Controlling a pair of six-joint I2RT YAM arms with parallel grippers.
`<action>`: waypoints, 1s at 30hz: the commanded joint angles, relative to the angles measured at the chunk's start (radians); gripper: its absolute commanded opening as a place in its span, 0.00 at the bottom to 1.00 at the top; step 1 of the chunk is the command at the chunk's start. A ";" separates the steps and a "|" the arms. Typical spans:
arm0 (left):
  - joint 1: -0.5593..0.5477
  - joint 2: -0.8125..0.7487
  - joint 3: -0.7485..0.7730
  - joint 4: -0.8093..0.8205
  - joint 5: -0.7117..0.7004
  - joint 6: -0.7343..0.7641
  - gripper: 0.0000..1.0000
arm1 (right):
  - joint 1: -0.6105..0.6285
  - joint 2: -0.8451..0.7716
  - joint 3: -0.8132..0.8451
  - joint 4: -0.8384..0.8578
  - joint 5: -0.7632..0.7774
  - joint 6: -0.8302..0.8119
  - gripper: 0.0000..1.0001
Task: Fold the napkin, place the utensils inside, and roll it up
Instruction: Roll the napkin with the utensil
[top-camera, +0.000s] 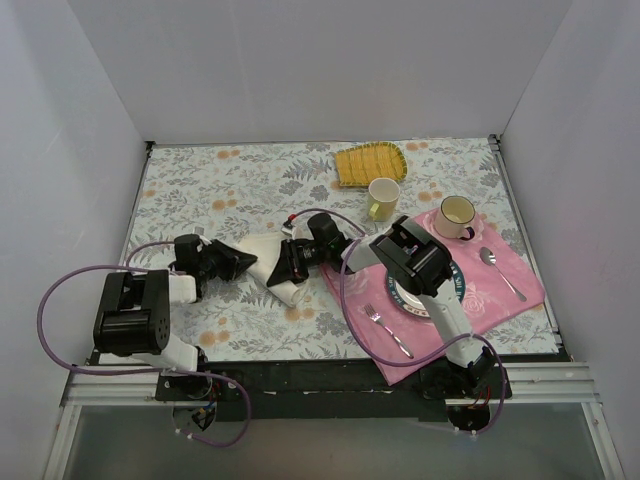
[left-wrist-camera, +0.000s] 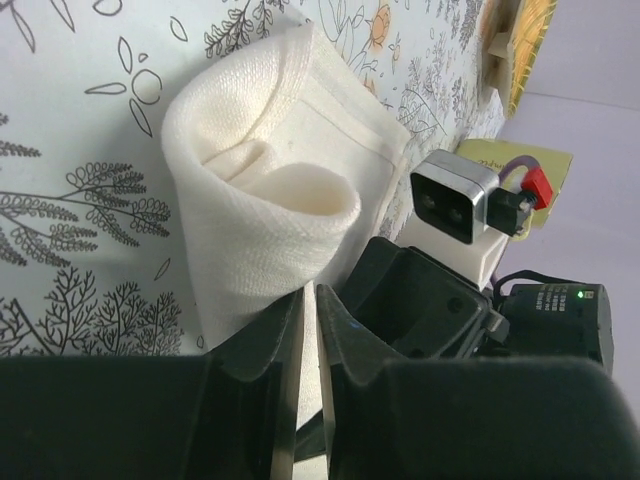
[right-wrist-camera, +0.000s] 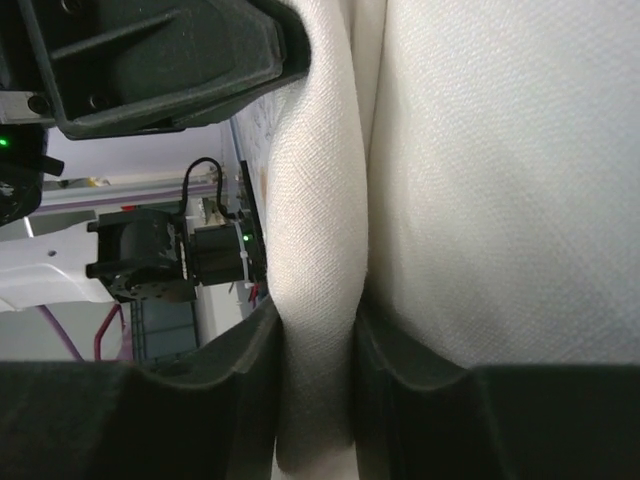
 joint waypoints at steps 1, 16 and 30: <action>-0.007 0.067 0.003 0.019 -0.053 0.018 0.10 | 0.009 -0.032 0.066 -0.369 0.105 -0.282 0.46; -0.021 0.176 0.065 -0.094 -0.040 0.067 0.07 | 0.109 -0.060 0.517 -1.200 0.620 -0.889 0.73; -0.021 0.185 0.147 -0.228 -0.050 0.095 0.05 | 0.192 -0.235 0.419 -1.146 0.846 -1.145 0.78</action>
